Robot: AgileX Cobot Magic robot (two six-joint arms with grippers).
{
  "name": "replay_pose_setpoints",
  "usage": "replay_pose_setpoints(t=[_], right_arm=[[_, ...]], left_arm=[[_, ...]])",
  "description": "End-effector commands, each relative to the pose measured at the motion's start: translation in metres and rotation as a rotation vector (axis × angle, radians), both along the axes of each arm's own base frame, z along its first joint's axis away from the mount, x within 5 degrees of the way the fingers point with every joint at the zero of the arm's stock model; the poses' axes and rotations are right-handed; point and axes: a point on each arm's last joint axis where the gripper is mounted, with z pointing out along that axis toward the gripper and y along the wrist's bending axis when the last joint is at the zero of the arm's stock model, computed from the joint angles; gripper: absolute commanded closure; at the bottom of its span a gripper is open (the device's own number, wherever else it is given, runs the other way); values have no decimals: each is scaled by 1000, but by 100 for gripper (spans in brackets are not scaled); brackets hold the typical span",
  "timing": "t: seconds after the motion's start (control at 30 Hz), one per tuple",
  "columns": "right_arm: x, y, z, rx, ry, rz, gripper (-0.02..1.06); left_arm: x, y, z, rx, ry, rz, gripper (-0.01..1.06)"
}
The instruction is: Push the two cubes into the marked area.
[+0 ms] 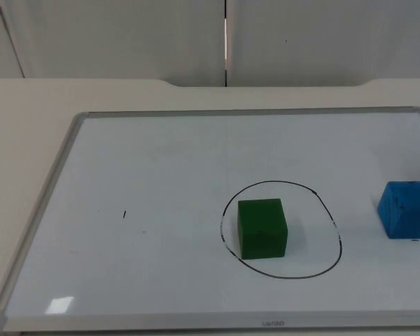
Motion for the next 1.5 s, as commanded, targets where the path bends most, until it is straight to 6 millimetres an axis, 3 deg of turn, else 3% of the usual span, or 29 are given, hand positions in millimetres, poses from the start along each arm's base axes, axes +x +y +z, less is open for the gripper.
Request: replay_pose_setpoints(t=[0.0,1.47], right_arm=[[3,-1,-2,6,-16,-2,104],[17,4,-4,64,-147,-24,104]], left_arm=[[0,0,-1,-6,-1,4,105],[0,0,-1,-6,-1,4,105]])
